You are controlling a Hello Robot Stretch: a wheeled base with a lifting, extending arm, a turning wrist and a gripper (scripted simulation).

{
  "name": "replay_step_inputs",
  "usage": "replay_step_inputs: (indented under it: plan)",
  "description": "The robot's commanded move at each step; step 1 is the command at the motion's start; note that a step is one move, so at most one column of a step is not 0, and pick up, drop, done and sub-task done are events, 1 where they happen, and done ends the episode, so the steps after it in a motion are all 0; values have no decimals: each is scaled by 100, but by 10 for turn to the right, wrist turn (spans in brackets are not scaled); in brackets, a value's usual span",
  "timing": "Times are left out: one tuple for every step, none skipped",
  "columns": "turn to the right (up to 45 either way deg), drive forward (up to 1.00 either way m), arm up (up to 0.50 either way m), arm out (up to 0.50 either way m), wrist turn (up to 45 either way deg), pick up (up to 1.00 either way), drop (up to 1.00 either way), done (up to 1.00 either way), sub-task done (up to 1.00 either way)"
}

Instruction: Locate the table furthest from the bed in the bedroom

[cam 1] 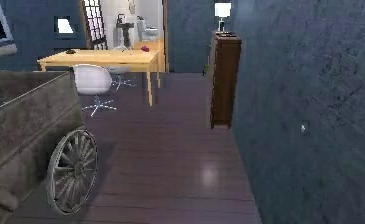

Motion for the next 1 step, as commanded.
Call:
replay_step_inputs:
  plan:
    - [0, 100, 0, 0, 0, 0, 0, 0, 0]
